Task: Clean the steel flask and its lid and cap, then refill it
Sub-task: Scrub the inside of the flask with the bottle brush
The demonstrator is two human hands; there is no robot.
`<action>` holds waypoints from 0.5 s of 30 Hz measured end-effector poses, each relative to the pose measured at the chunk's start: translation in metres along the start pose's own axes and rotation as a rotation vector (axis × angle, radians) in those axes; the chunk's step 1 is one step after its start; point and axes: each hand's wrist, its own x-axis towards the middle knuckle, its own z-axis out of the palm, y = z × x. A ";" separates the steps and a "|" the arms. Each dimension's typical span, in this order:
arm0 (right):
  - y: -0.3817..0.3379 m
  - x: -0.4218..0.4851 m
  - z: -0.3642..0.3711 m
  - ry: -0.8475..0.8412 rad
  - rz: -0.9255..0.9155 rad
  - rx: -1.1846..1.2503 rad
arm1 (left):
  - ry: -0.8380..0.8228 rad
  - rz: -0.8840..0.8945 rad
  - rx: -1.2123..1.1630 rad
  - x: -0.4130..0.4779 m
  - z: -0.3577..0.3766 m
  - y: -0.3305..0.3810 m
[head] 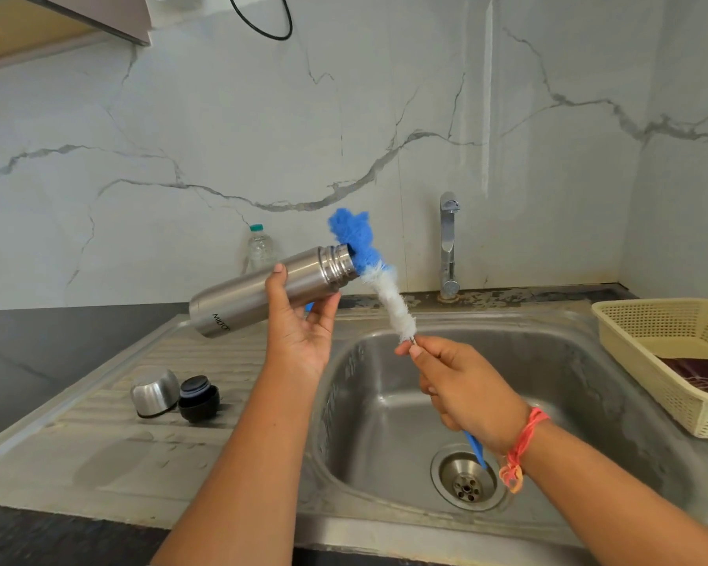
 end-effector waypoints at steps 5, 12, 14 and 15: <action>0.004 0.010 0.018 0.121 -0.073 -0.019 | 0.013 -0.023 0.053 -0.003 0.001 -0.011; 0.015 0.022 0.022 0.344 -0.094 -0.049 | -0.032 -0.004 0.164 -0.009 0.005 -0.030; 0.017 0.024 0.017 0.369 -0.075 -0.040 | -0.054 0.000 0.206 -0.012 0.009 -0.035; 0.018 0.024 0.015 0.366 -0.076 -0.060 | -0.056 0.006 0.204 -0.012 0.010 -0.036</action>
